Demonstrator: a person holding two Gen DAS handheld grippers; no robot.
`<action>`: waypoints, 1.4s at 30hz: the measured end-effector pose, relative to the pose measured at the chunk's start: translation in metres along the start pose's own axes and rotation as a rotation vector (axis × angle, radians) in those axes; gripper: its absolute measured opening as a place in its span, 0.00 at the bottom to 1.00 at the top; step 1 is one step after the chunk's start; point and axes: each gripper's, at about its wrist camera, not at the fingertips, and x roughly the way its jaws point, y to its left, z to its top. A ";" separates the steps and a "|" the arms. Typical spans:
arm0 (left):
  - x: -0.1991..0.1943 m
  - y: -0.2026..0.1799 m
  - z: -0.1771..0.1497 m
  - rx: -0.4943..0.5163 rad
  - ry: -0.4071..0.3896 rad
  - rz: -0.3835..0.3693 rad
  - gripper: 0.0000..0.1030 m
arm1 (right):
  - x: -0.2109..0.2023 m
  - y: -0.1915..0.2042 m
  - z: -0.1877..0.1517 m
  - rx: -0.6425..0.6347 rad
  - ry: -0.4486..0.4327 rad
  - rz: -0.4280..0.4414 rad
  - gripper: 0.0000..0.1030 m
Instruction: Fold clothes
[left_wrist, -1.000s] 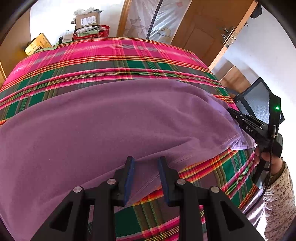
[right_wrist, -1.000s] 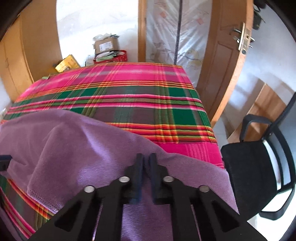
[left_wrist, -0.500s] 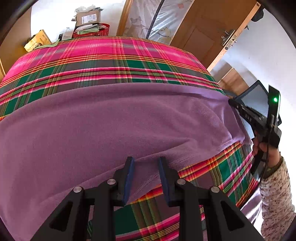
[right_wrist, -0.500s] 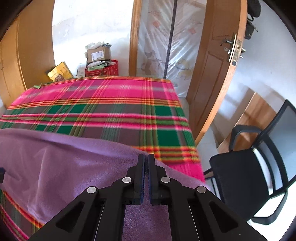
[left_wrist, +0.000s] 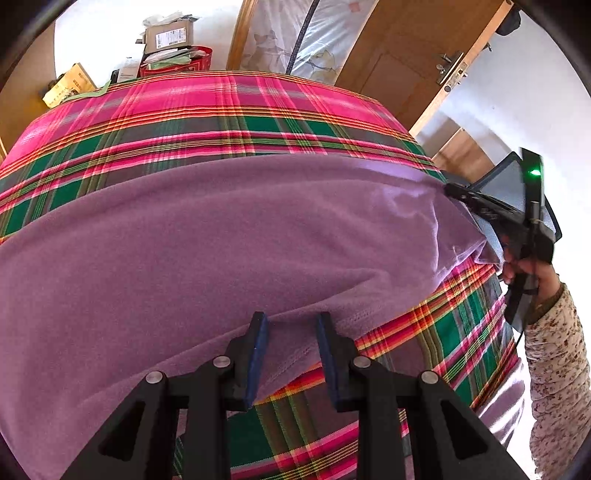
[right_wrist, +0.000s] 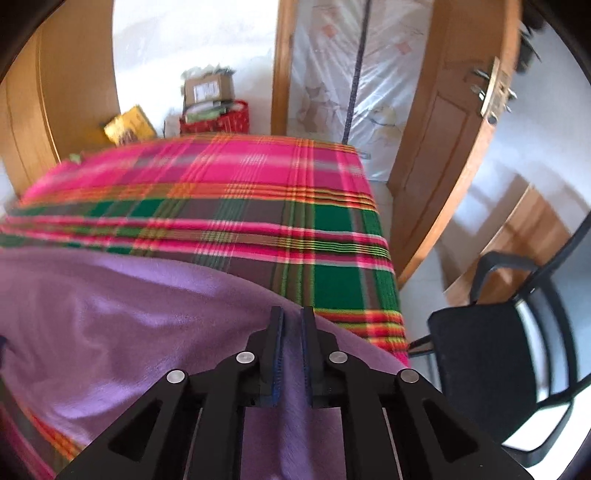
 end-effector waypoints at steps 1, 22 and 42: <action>0.000 0.001 0.000 0.000 0.002 -0.005 0.27 | -0.007 -0.008 -0.003 0.026 -0.009 0.009 0.12; 0.002 -0.007 0.001 -0.006 0.012 0.033 0.27 | -0.024 -0.097 -0.078 0.399 0.013 0.157 0.38; 0.010 -0.030 -0.006 0.071 0.100 -0.055 0.27 | -0.007 -0.118 -0.031 0.263 -0.048 -0.094 0.05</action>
